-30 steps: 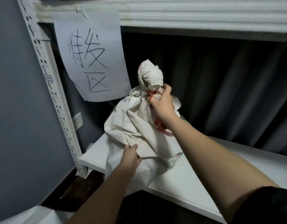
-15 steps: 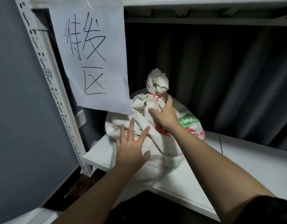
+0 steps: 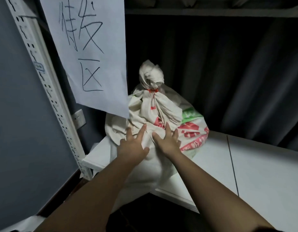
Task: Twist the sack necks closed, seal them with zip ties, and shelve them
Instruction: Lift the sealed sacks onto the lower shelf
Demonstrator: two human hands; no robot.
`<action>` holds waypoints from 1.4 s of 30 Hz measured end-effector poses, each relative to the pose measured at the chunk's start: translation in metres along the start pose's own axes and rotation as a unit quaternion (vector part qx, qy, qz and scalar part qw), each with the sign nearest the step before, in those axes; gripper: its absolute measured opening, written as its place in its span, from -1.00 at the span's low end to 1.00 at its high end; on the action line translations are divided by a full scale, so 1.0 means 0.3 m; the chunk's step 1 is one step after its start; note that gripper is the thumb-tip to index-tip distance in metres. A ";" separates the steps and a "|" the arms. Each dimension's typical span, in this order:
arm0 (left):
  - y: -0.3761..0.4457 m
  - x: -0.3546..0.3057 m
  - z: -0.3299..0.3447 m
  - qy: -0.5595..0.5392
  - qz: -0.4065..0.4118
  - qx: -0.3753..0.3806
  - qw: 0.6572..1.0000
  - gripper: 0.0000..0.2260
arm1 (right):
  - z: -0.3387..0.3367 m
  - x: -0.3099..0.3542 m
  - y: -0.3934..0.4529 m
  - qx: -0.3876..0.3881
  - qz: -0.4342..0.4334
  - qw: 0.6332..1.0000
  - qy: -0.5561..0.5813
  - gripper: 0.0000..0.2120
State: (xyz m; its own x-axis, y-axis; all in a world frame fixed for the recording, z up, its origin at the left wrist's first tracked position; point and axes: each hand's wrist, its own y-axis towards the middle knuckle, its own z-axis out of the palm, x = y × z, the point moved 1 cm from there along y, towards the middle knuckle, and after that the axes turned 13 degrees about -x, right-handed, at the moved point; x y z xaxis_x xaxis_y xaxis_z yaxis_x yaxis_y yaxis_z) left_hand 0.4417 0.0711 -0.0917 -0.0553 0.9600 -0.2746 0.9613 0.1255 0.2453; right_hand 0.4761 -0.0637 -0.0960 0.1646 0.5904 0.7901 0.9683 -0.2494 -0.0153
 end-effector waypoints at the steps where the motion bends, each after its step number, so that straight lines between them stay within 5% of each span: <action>1: 0.013 0.021 -0.001 -0.005 -0.006 -0.005 1.000 -0.26 | 0.019 0.015 0.018 0.008 -0.018 1.000 -0.005 -0.29; 7: 0.015 0.190 0.029 -0.055 0.042 -0.040 0.997 -0.13 | 0.106 0.042 0.136 0.073 -0.114 0.991 0.010 -0.29; 11: -0.025 0.238 0.095 0.027 0.148 -0.065 0.986 -0.22 | 0.108 0.028 0.129 0.001 -0.125 0.991 0.041 -0.28; 14: -0.019 0.210 0.103 0.066 0.124 -0.026 0.990 -0.23 | 0.115 0.003 0.071 -0.076 -0.130 0.989 0.001 -0.30; 18: 0.046 0.130 0.061 0.097 0.091 0.031 0.991 -0.26 | 0.093 0.000 0.037 -0.065 -0.146 0.987 -0.019 -0.30; 24: -0.019 0.090 -0.025 0.094 0.071 0.113 0.987 -0.31 | -0.018 0.019 -0.029 -0.021 -0.123 0.991 -0.038 -0.33; 33: -0.292 0.146 -0.377 0.151 0.025 0.180 0.972 -0.57 | -0.074 0.070 -0.417 0.082 -0.104 0.986 -0.105 -0.83; 42: -0.607 0.410 -0.667 0.144 -0.065 0.168 0.973 -0.71 | 0.066 0.200 -0.906 0.265 -0.260 0.902 -0.222 -0.76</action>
State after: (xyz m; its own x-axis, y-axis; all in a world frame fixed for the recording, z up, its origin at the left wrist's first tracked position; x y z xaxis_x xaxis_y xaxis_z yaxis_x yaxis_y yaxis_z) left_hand 0.2059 0.2164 0.0160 -0.2096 0.9778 0.0016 0.9723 0.2086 -0.1053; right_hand 0.2266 0.0547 -0.0567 -0.3917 0.8002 0.4541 0.8713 0.4812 -0.0964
